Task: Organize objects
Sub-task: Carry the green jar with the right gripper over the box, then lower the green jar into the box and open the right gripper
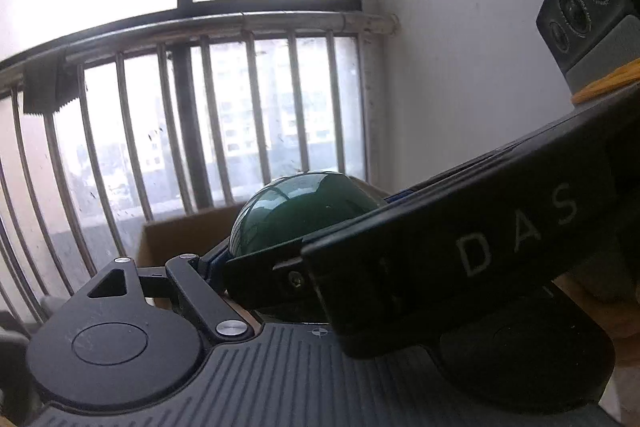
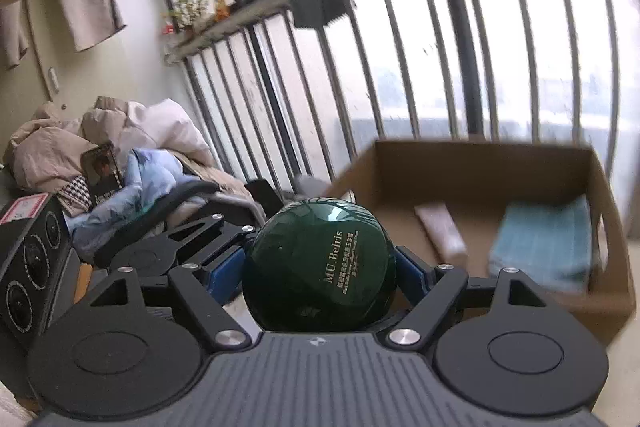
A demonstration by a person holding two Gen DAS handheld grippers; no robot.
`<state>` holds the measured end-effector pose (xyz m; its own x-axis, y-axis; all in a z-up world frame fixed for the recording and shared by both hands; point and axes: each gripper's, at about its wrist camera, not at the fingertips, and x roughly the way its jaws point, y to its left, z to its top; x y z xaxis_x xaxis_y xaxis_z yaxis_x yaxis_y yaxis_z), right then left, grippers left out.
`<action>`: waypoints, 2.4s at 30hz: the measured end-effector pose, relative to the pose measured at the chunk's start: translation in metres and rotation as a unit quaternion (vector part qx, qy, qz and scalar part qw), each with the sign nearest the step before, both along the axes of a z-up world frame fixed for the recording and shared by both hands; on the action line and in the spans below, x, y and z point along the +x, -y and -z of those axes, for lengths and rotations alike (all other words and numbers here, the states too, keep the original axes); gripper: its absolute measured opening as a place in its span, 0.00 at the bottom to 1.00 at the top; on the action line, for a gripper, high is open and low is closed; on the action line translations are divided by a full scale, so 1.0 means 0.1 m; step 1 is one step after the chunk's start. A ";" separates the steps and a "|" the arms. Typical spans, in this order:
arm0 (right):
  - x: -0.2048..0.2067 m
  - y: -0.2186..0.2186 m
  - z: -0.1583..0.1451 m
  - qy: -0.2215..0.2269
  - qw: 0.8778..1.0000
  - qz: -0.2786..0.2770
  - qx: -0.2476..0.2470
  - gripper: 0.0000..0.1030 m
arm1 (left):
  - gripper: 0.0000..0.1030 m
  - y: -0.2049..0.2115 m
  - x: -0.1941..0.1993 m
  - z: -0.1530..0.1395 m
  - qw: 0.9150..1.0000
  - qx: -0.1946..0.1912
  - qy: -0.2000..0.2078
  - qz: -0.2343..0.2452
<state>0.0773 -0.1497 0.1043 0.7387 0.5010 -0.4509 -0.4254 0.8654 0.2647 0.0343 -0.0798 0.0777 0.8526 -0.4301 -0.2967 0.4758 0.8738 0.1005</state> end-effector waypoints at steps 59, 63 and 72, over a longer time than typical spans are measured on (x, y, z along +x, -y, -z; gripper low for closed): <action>2.06 0.76 0.89 -0.272 0.942 0.025 0.193 0.84 | 0.97 -0.39 1.67 0.27 0.961 -0.002 -0.271 -0.056; 1.86 0.86 0.74 -0.248 0.950 0.032 0.188 0.84 | 0.97 -0.41 1.65 0.30 0.960 -0.005 -0.275 -0.059; 1.71 0.98 0.63 -0.222 0.959 0.044 0.172 0.82 | 0.97 -0.47 1.66 0.34 0.960 -0.005 -0.272 -0.062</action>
